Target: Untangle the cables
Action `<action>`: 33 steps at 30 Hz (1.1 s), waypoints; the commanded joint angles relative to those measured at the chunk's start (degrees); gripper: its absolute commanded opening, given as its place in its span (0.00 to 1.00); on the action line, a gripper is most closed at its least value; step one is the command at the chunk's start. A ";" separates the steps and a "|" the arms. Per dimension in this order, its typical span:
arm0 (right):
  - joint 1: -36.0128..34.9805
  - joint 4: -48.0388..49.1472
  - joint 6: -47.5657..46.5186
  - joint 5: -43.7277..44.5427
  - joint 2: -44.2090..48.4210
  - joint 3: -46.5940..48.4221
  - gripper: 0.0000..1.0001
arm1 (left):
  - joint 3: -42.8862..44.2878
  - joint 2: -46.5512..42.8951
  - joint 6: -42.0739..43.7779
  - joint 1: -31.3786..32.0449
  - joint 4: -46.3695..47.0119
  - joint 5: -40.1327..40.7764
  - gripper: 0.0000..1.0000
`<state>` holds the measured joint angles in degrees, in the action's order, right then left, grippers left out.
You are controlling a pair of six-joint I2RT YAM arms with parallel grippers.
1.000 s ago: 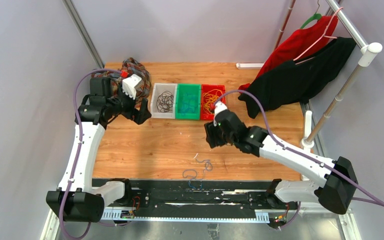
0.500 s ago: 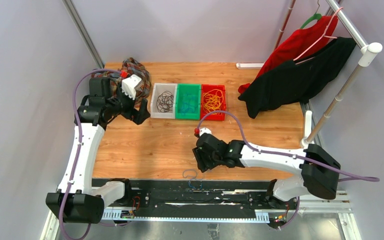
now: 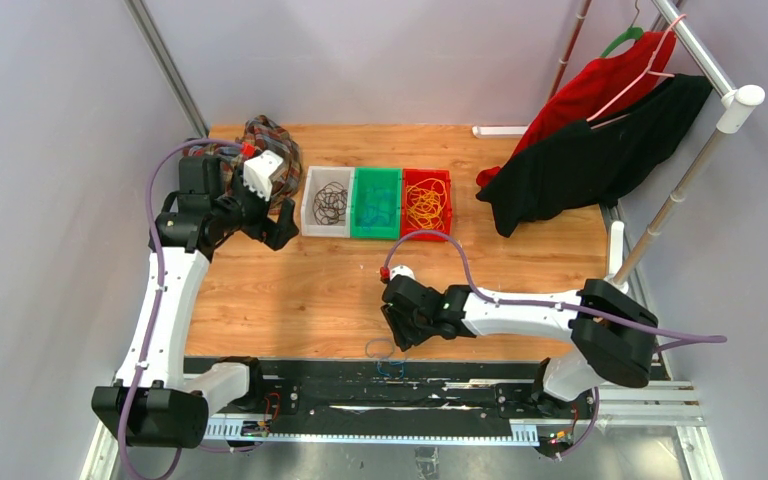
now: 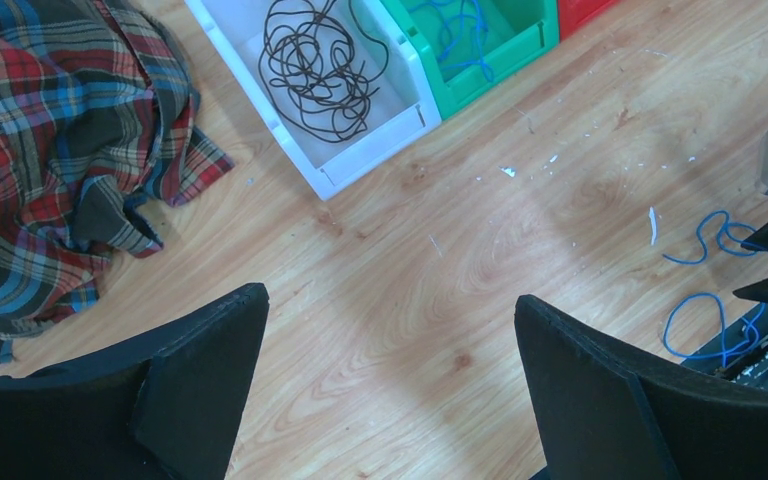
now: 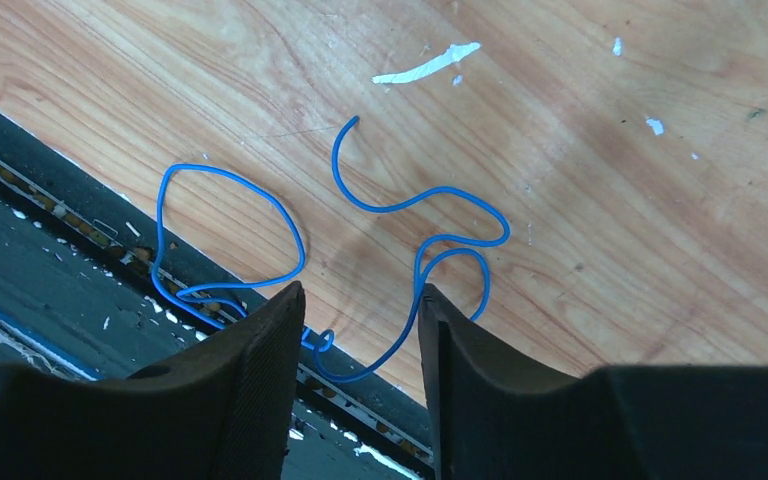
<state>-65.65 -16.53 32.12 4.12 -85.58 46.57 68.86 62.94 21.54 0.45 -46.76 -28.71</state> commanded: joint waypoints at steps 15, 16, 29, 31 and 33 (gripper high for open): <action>-1.33 -3.79 -8.89 6.95 9.66 13.35 0.01 | 0.05 -2.29 1.14 -0.45 0.88 2.49 0.98; -1.33 -4.03 -10.59 7.62 10.68 15.44 0.01 | -0.06 -2.45 1.21 -0.45 0.86 2.55 0.98; -0.60 -3.22 -28.34 16.36 11.60 42.87 0.01 | 0.03 -2.81 0.43 -0.45 0.64 3.20 0.98; -0.16 -3.08 -30.99 16.58 10.14 47.75 0.01 | 0.17 -2.84 0.39 -0.45 0.58 3.22 0.98; 0.40 -2.70 -33.50 16.67 8.57 52.41 0.01 | 0.23 -2.95 0.35 -0.45 0.56 3.11 0.98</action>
<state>-66.17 -19.73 6.35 18.35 -74.85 91.37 68.86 61.23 22.26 0.45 -46.78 -25.63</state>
